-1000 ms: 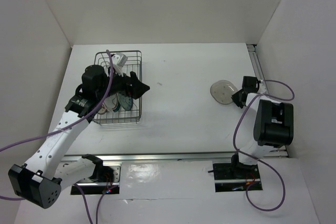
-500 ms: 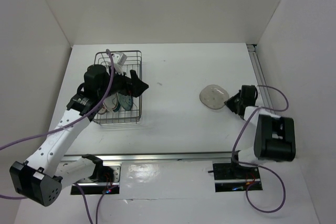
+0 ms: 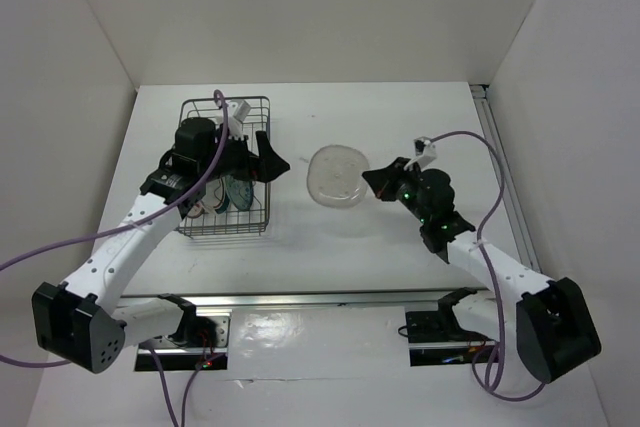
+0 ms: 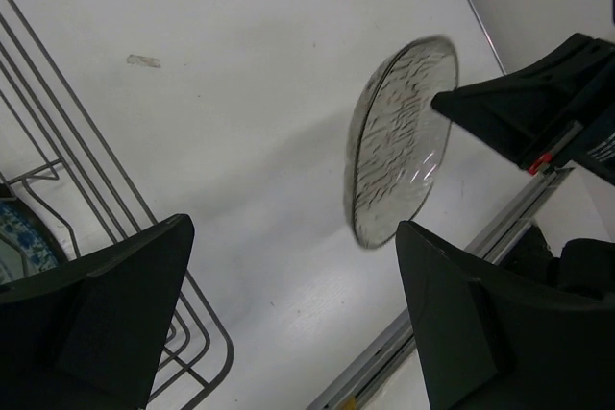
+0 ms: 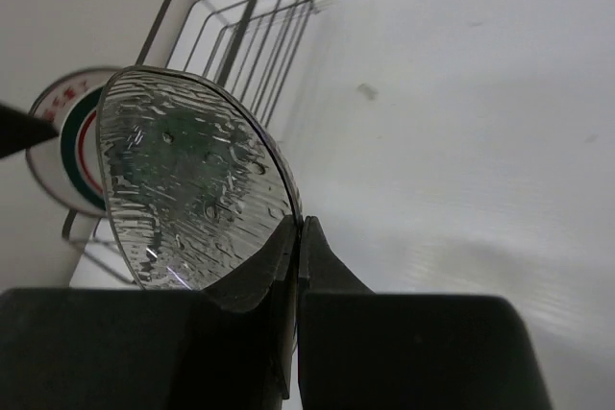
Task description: Load the plates into the dish rack
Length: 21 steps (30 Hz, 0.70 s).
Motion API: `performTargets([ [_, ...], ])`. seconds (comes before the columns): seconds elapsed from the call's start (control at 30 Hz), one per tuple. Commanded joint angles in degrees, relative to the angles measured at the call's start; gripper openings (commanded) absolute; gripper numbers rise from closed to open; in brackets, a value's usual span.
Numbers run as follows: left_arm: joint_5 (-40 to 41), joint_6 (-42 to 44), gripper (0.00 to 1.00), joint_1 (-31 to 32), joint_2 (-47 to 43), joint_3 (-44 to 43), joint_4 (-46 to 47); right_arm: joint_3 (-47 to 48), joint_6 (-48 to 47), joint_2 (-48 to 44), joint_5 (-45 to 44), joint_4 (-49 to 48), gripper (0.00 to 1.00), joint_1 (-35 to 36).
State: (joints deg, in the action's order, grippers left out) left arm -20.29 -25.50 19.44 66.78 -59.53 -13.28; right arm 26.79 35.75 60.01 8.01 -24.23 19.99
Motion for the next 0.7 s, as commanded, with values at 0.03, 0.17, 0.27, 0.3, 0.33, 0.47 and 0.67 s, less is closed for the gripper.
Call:
performTargets([
  [0.03,-4.66,-1.74,1.00,0.33,0.45,-1.74,3.60,0.01,-3.84,2.83,-1.42,-11.18,0.00,7.16],
  [0.17,-7.39,-2.28,1.00,0.33,1.76,-1.73,4.14,1.69,-3.84,5.21,-1.42,-14.70,0.00,11.56],
  [0.27,-8.79,-2.28,1.00,0.33,2.56,-1.73,4.14,3.18,-4.37,6.88,-2.12,-16.20,0.00,14.11],
  [0.3,-8.80,-2.28,1.00,0.33,3.08,-1.73,4.14,3.97,-4.37,7.57,-2.64,-16.81,0.00,14.11],
  [0.33,-8.80,-2.28,1.00,0.33,3.09,-1.73,4.14,3.98,-4.37,8.28,-2.65,-16.82,0.00,14.64],
  [0.47,-10.02,-2.28,0.94,0.33,3.09,-1.73,4.14,6.25,-4.37,8.81,-4.06,-17.43,0.00,14.64],
  [0.67,-10.03,-2.28,0.68,0.33,3.62,-1.73,4.14,8.37,-4.37,8.81,-3.89,-16.38,0.00,14.12],
])
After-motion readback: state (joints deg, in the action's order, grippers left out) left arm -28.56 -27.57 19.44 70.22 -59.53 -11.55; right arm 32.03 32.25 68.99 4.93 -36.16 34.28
